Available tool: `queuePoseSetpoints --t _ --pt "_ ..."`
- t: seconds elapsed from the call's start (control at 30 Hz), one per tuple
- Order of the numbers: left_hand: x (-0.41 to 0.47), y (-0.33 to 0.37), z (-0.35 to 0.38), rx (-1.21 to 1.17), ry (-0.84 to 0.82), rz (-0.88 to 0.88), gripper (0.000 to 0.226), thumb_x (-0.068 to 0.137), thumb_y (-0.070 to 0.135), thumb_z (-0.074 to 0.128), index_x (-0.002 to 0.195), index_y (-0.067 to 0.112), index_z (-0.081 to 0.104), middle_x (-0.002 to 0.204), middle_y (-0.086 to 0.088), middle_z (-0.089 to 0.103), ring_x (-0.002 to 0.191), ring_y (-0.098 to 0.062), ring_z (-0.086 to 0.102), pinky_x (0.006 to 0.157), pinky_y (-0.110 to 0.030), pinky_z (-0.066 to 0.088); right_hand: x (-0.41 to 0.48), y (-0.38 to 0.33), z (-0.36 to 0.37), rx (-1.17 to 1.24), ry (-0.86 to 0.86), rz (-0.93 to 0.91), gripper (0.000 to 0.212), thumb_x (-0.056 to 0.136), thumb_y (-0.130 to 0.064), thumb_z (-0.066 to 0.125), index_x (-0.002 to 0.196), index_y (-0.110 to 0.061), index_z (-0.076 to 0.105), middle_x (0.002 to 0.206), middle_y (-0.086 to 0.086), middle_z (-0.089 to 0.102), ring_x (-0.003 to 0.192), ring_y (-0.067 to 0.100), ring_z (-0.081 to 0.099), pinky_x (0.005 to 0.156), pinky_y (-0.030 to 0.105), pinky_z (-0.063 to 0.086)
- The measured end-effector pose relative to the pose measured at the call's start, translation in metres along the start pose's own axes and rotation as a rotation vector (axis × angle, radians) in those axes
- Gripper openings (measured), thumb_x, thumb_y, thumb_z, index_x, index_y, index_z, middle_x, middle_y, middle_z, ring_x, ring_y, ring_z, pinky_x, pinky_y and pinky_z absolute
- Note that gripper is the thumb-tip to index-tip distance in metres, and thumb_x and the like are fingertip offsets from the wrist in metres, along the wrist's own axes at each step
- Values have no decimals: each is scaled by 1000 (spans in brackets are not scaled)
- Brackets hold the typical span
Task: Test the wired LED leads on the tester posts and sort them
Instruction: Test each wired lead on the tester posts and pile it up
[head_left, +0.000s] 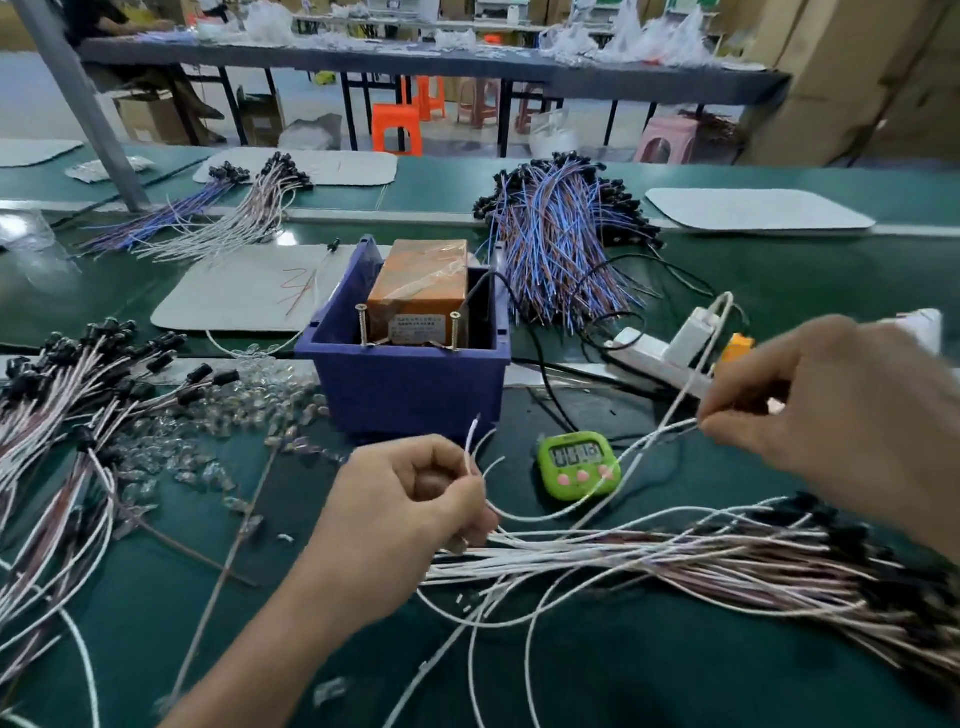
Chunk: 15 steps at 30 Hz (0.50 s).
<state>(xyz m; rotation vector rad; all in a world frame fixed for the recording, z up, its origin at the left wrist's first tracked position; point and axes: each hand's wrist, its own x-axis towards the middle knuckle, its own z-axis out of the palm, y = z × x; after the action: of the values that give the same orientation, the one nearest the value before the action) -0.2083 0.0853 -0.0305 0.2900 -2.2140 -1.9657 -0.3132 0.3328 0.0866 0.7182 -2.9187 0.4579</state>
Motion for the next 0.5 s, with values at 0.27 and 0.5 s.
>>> queuePoseSetpoints --t 0.27,0.5 --pt "-4 -18 22 253 111 -82 24 90 11 67 75 29 72 67 -2 75 52 -13 67 49 -15 47 -36 12 97 226 -13 -22 15 76 -21 83 72 -34 77 70 -23 66 78 1 56 73 15 38" --pt "-7 -17 14 513 249 43 18 80 26 77 84 43 74 62 12 70 56 -9 66 58 -28 56 -48 0 146 408 -17 -34 13 91 -21 71 94 -33 75 98 -19 63 96 3 54 90 7 34"
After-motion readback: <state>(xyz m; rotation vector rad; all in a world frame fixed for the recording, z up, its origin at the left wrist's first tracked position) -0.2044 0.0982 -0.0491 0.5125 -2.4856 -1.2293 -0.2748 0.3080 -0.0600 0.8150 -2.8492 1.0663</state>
